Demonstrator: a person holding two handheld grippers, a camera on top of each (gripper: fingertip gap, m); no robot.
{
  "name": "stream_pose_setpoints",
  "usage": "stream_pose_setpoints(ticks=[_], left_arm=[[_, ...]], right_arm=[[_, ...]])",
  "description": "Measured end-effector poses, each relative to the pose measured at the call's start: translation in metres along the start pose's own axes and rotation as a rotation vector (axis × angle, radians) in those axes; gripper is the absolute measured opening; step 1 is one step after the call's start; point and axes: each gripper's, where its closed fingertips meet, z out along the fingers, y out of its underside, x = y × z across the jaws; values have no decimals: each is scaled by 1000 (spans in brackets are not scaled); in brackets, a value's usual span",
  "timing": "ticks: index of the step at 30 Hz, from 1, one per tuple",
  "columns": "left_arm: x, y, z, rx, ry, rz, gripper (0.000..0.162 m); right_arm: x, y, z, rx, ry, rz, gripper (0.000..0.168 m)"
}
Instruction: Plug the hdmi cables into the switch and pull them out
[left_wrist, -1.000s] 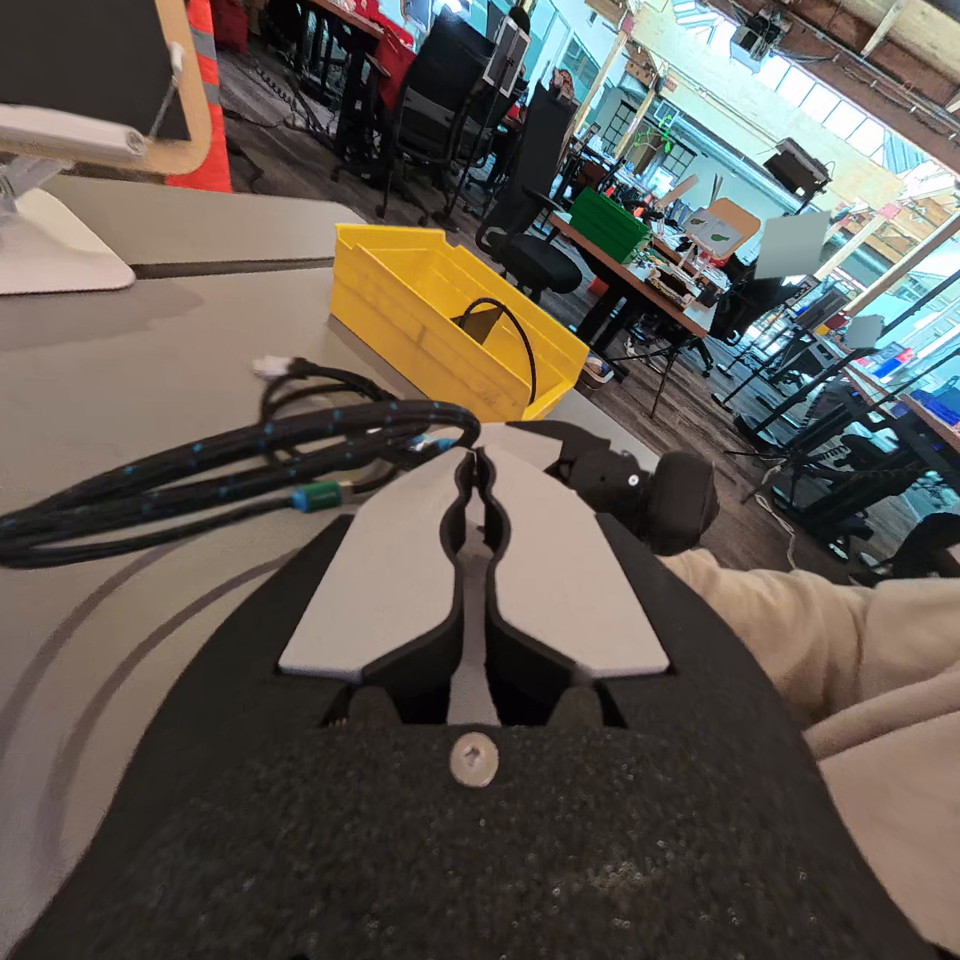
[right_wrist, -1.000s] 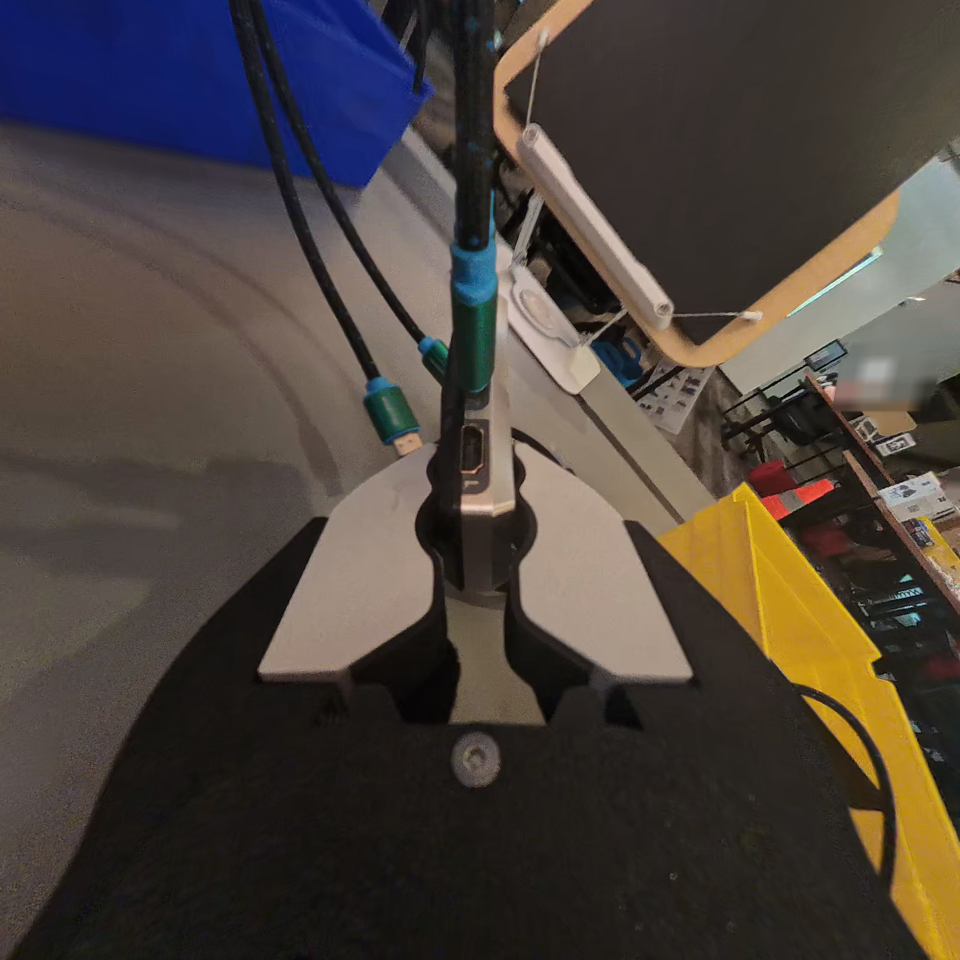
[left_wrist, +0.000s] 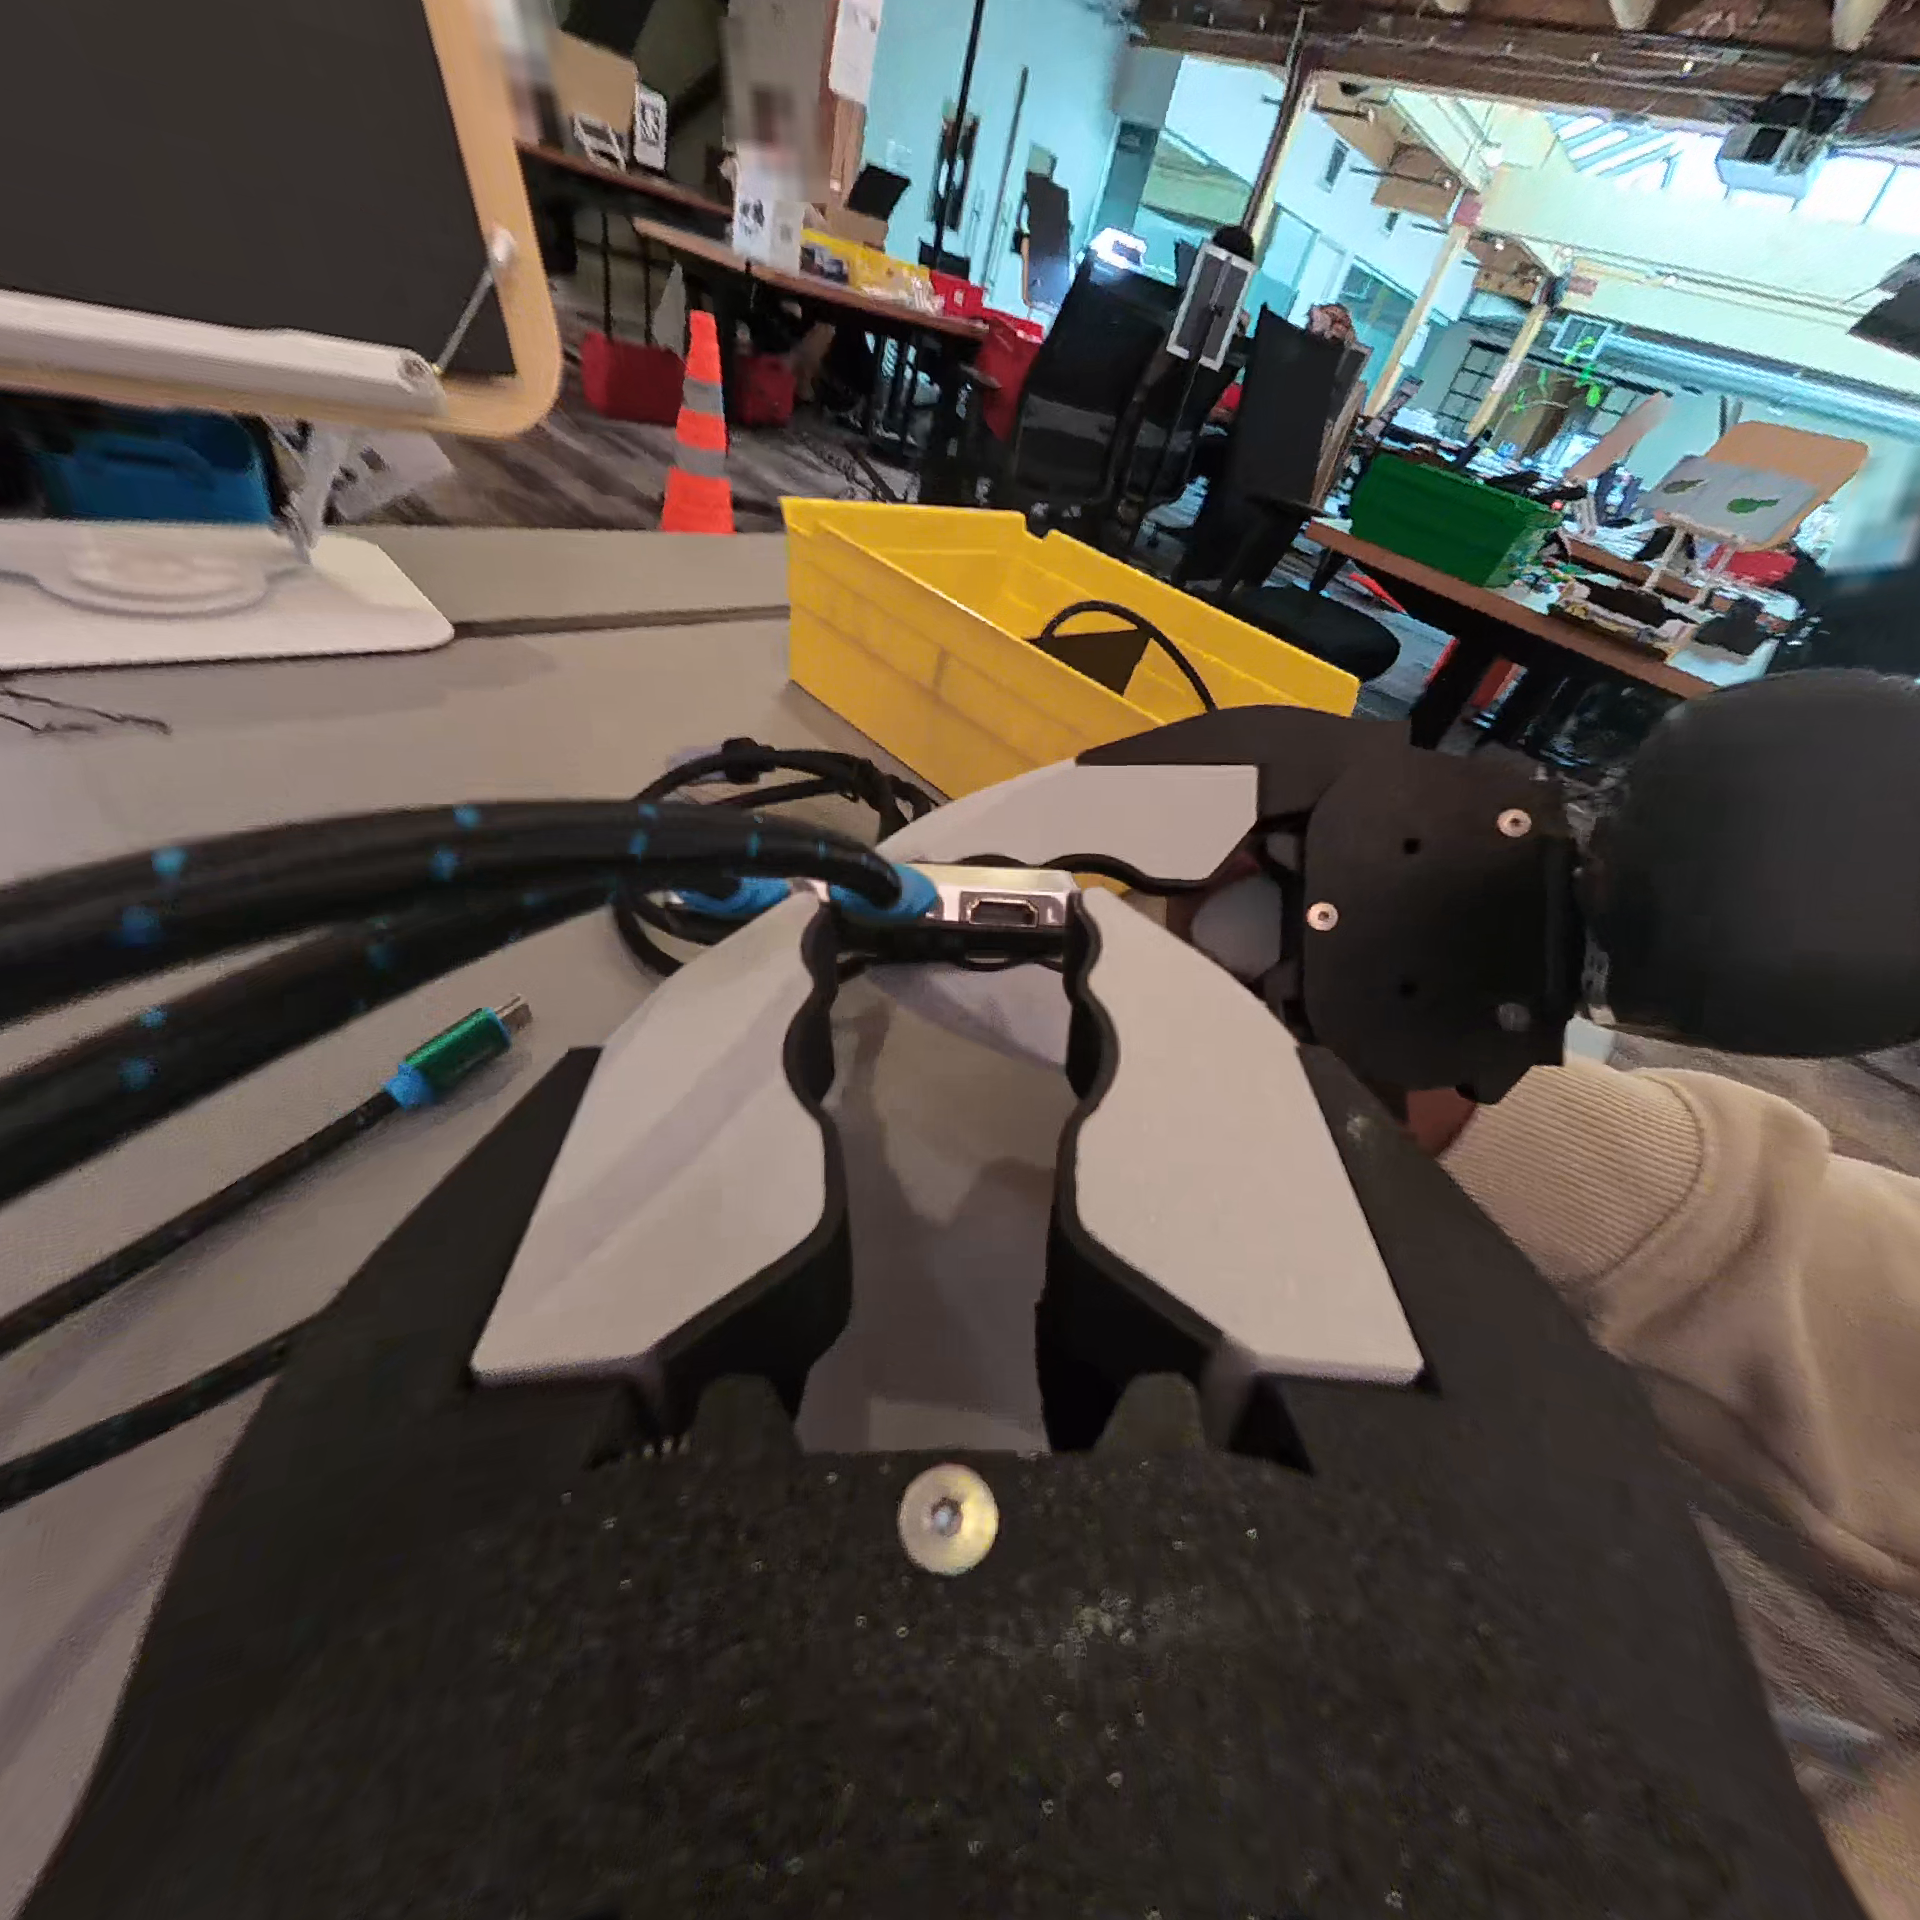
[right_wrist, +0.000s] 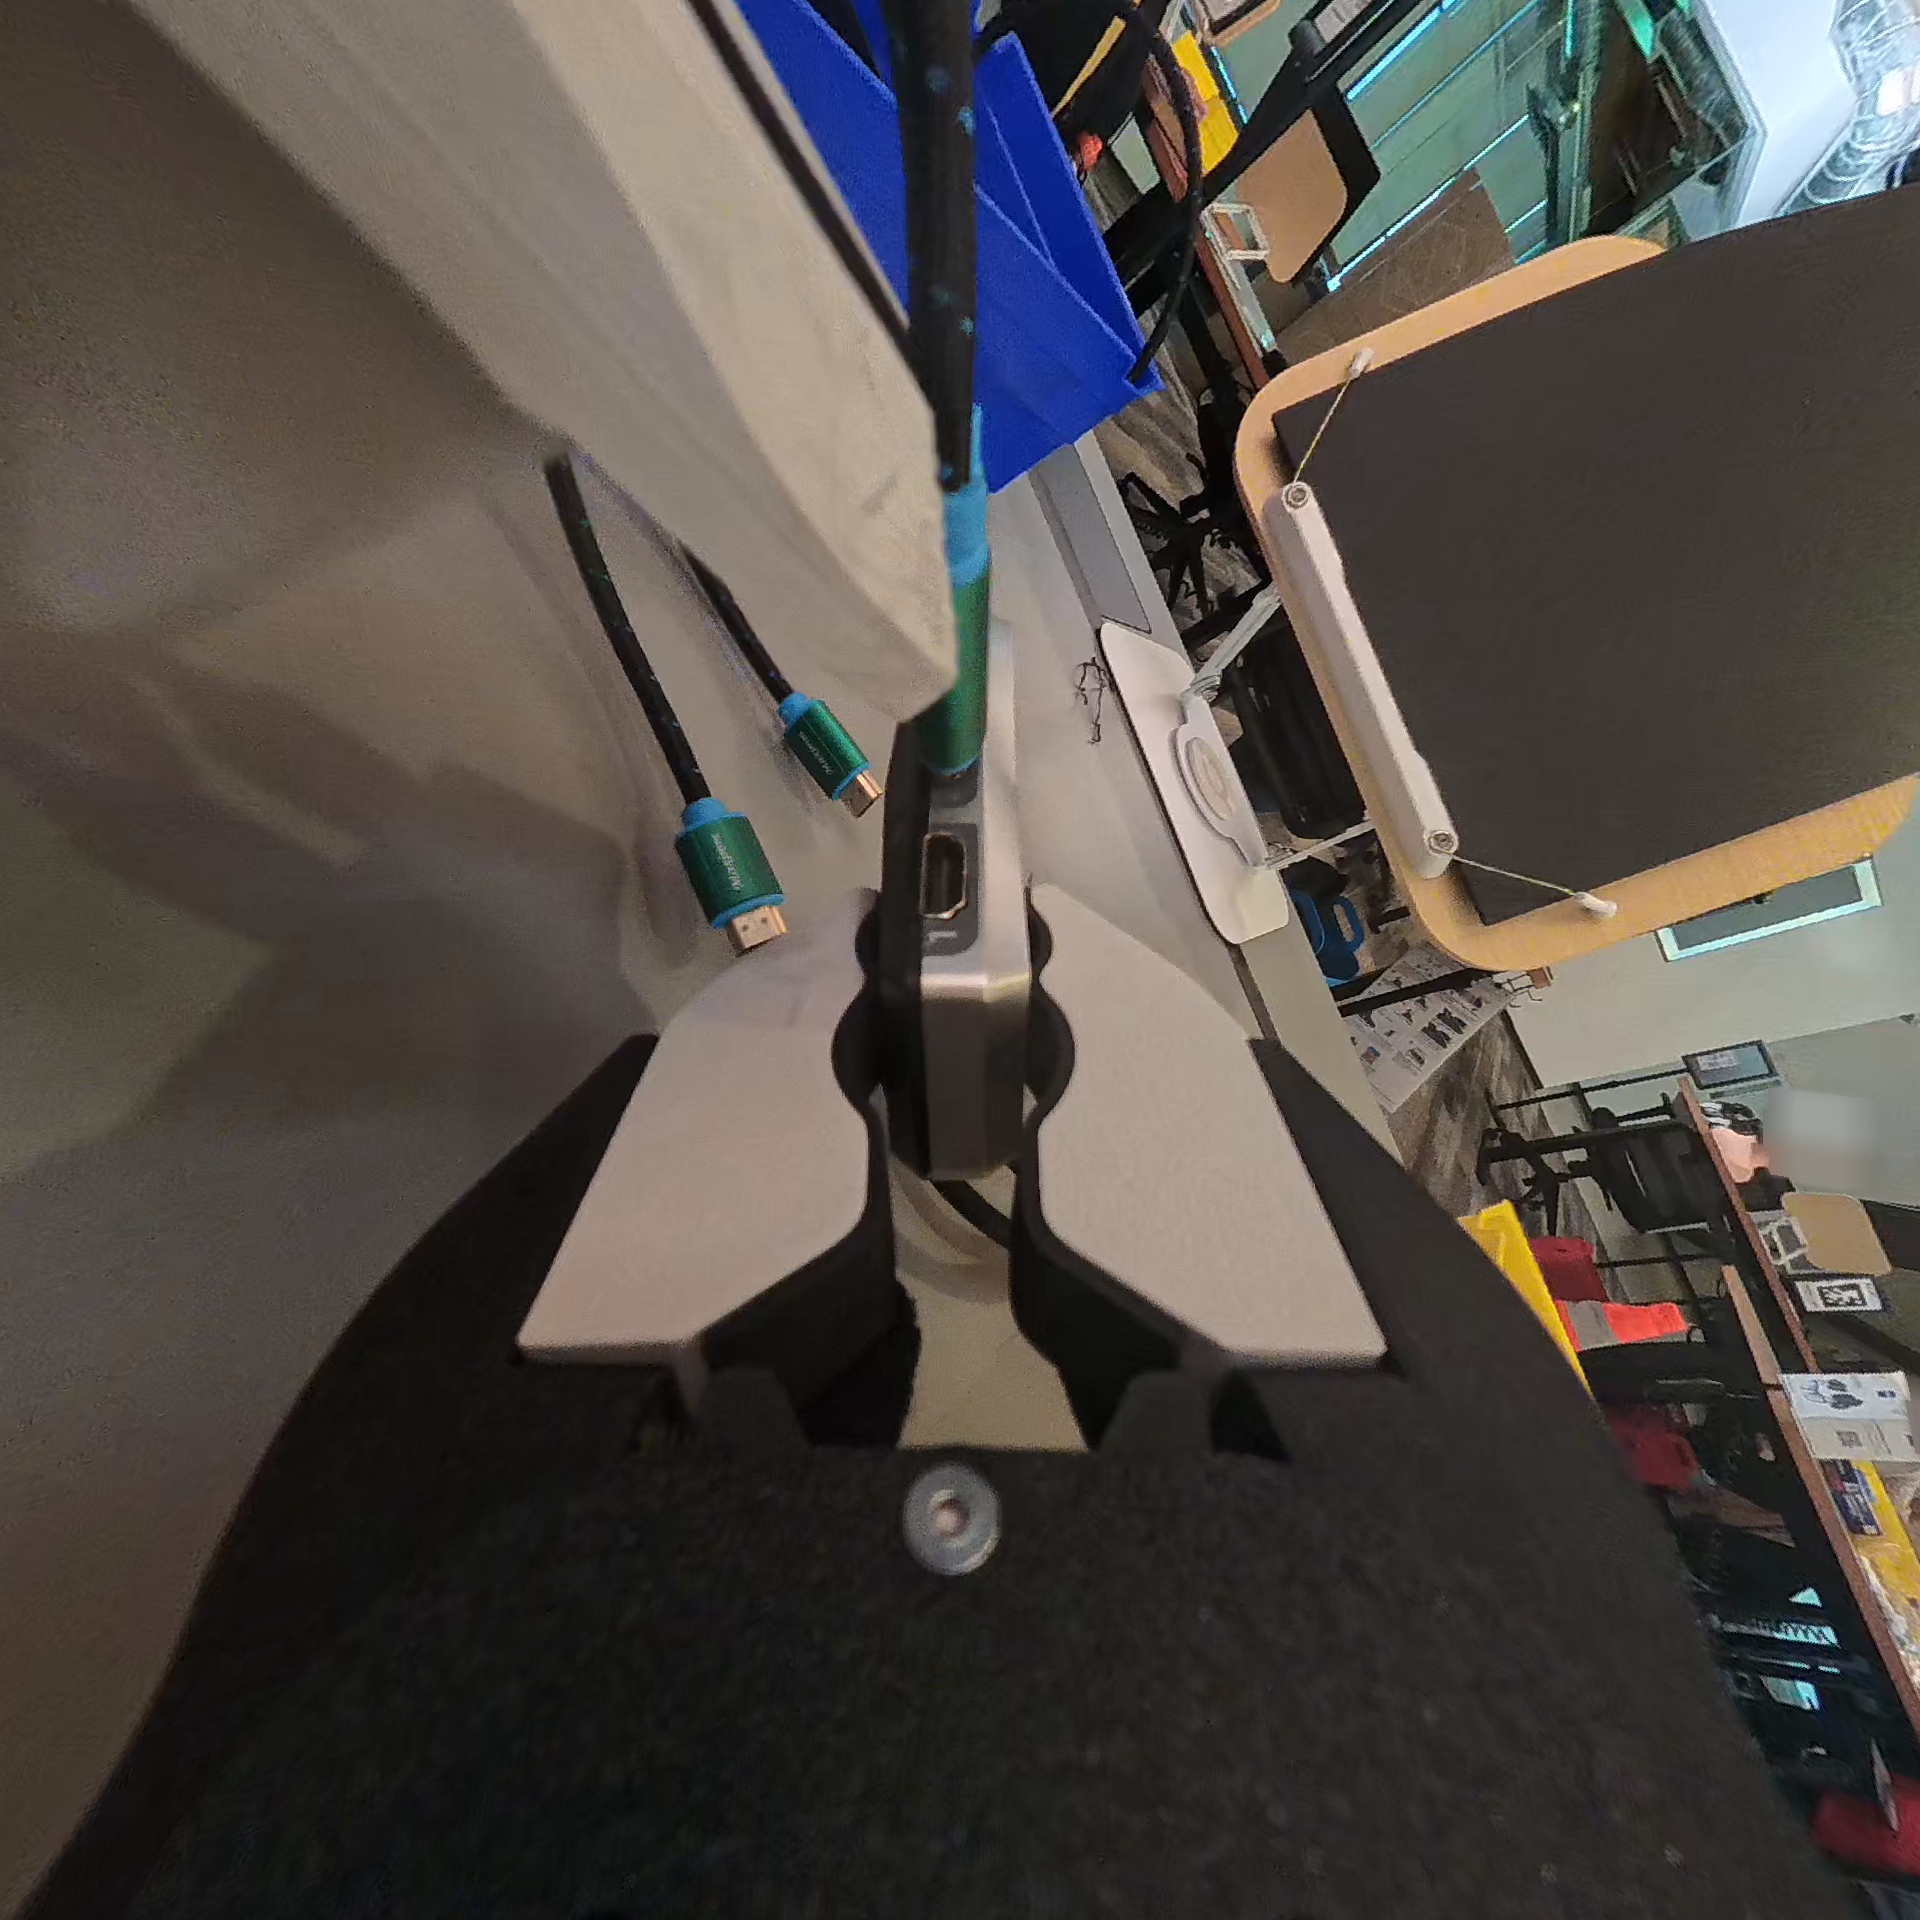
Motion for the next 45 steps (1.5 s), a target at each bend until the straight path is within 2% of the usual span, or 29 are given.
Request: stream_pose_setpoints(ticks=[5,7,9,13,16,20,24,26,28,29,31,35,36,37,38,41,45], left_arm=[[-6,18,12,-64,-35,-19,37],[-7,18,11,-55,-40,-26,36],[-9,17,8,-54,-57,-18,29],[-14,20,7,-57,-89,-34,29],[-19,20,5,-55,-111,-70,20],[-21,24,6,-150,-96,-62,19],[-21,20,-1,-157,-82,-16,18],[-12,18,-5,-142,-15,-5,13],[0,13,-12,-122,0,46,4],[-3,15,-14,-141,-45,115,0],[-13,27,-15,-175,-86,136,0],[-19,22,-10,-125,21,-14,0],[-18,17,-7,-108,53,-34,13],[-18,15,-5,-101,71,-45,33],[-21,14,-3,-105,67,-52,43],[-28,13,-6,-91,40,-44,35],[-27,16,-6,-72,17,-30,35]], right_arm=[[-2,-3,-3,43,-15,-32,22],[-3,-2,-3,23,-14,-52,22],[-6,0,-1,3,-16,-67,22],[-9,2,2,-27,-11,-102,22],[-9,1,2,-67,16,-164,22],[-9,5,3,-101,13,-98,22],[-4,0,3,-113,35,-61,23],[-6,-1,6,-132,45,-44,22],[4,32,15,-288,60,14,21],[11,41,15,-279,58,77,22],[22,31,9,-192,81,75,21],[10,22,10,-134,51,16,21],[4,19,10,-111,38,-12,21],[1,16,11,-105,37,-36,21],[-4,12,11,-87,26,-54,21],[-10,4,11,-59,9,-31,21],[-13,2,11,-48,-9,-20,21]])
